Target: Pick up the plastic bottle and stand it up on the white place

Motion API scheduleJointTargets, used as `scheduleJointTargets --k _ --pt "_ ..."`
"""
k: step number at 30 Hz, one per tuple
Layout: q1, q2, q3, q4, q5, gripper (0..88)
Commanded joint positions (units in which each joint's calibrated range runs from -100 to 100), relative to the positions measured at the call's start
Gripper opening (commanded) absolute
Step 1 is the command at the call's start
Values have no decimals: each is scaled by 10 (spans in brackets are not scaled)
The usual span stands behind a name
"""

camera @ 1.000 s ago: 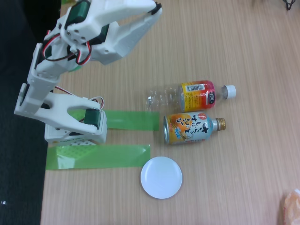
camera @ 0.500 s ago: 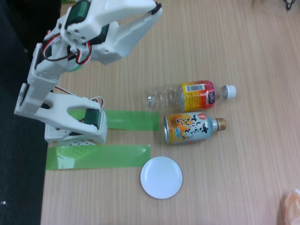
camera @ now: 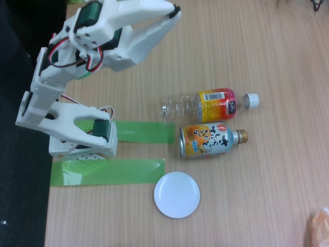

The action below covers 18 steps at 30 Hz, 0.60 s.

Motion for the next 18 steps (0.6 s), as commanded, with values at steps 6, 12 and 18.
scheduleJointTargets --k 6,12,18 --pt "-3 1 -10 2 1 17" --pt "2 1 -10 2 1 17" --pt "2 1 -10 2 1 17"
